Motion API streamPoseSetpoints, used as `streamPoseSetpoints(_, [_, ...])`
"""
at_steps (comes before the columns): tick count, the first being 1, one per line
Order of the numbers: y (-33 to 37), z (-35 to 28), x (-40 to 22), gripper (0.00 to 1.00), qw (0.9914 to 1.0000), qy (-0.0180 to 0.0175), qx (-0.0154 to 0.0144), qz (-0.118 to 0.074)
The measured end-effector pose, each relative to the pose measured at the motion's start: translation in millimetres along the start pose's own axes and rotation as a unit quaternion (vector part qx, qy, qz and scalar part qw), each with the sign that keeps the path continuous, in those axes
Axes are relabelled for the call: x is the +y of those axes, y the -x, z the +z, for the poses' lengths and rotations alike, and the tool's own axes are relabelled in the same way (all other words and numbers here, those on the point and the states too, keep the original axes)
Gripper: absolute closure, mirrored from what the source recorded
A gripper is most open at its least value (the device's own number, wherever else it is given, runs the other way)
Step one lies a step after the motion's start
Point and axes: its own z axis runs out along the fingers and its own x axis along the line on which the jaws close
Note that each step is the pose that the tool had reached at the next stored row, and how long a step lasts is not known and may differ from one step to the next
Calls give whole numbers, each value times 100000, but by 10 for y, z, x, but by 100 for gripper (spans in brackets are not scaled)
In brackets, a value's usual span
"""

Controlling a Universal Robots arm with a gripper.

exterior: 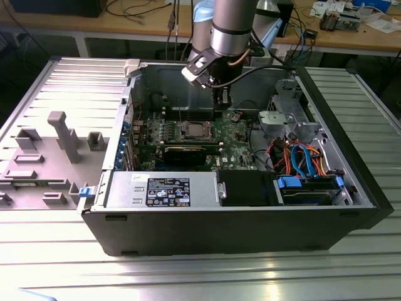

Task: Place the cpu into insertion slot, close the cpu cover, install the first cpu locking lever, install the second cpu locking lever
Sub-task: 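Close the cpu cover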

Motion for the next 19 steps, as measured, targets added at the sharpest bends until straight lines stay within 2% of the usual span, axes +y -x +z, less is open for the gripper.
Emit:
streamPoseSetpoints(6, [-5,11,-162,89,100000,5,11,-3])
streamPoseSetpoints(9, [3,26,-211,89,100000,-5,8,0])
streamPoseSetpoints(12, [44,42,-247,89,100000,2,10,3])
streamPoseSetpoints(18, [47,105,-482,89,100000,4,16,1])
streamPoseSetpoints(19, [46,113,-506,89,100000,0,11,7])
